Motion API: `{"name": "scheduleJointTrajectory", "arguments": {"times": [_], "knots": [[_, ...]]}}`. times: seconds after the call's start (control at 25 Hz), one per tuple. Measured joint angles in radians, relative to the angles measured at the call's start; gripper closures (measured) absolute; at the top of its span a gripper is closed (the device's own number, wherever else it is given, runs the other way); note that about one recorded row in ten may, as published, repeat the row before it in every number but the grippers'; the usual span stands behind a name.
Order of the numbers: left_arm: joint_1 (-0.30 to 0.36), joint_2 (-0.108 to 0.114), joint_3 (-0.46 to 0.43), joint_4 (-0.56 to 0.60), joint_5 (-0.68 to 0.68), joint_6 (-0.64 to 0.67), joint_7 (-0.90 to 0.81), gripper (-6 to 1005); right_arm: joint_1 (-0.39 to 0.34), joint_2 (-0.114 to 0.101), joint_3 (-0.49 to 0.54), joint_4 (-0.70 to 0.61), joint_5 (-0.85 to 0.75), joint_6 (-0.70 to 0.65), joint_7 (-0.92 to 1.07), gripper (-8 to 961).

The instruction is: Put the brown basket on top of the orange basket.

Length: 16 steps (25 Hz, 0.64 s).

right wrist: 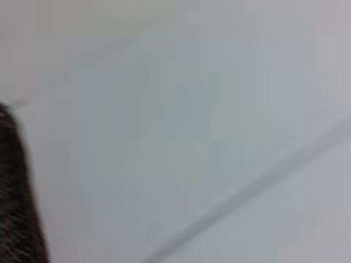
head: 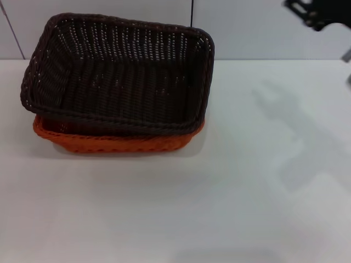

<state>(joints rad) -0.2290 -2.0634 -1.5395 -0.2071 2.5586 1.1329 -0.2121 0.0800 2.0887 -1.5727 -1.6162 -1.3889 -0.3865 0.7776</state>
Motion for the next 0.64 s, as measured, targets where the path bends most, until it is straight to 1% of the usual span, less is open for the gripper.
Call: {"name": "scheduleJointTrajectory", "arguments": {"times": [0.04, 0.16, 0.2, 0.24, 0.32, 0.36, 0.4, 0.44, 0.48, 0.52, 0.56, 0.6, 0.64], "knots": [[0.000, 0.000, 0.000, 0.000, 0.000, 0.000, 0.000, 220, 0.000, 0.000, 0.000, 0.000, 0.000, 0.000, 0.000, 376], [-0.005, 0.001, -0.016, 0.000, 0.000, 0.005, 0.000, 221, -0.041, 0.002, 0.019, 0.031, 0.156, 0.079, -0.004, 376], [-0.008, 0.001, -0.029, 0.000, 0.000, 0.009, 0.000, 221, -0.074, 0.002, 0.059, 0.050, 0.270, 0.080, -0.004, 376], [-0.008, 0.001, -0.029, 0.000, 0.000, 0.009, 0.000, 221, -0.074, 0.002, 0.059, 0.050, 0.270, 0.080, -0.004, 376], [-0.009, 0.001, -0.037, 0.000, 0.000, 0.012, 0.000, 221, -0.104, 0.003, 0.113, 0.082, 0.392, 0.022, -0.005, 376], [-0.009, 0.002, -0.041, 0.000, 0.000, 0.014, 0.000, 221, -0.116, 0.003, 0.142, 0.104, 0.461, -0.024, -0.005, 376], [-0.009, 0.002, -0.047, 0.001, 0.000, 0.022, 0.000, 221, -0.139, 0.001, 0.206, 0.164, 0.606, -0.137, -0.005, 376], [-0.009, 0.002, -0.047, 0.001, 0.000, 0.022, 0.000, 221, -0.139, 0.001, 0.206, 0.164, 0.606, -0.137, -0.005, 376], [-0.010, 0.002, -0.048, 0.002, 0.001, 0.025, 0.001, 221, -0.147, 0.000, 0.245, 0.217, 0.679, -0.219, -0.014, 376], [-0.010, 0.002, -0.048, 0.004, 0.002, 0.025, 0.001, 221, -0.153, 0.000, 0.282, 0.281, 0.760, -0.318, -0.038, 376], [-0.011, 0.002, -0.048, 0.007, 0.003, 0.025, 0.001, 221, -0.147, 0.000, 0.313, 0.372, 0.847, -0.441, -0.082, 376], [-0.012, 0.002, -0.046, 0.009, 0.006, 0.025, 0.002, 221, -0.111, -0.006, 0.350, 0.588, 1.029, -0.707, -0.211, 376], [-0.012, 0.002, -0.046, 0.009, 0.006, 0.025, 0.002, 221, -0.111, -0.006, 0.350, 0.588, 1.029, -0.707, -0.211, 376]]}}
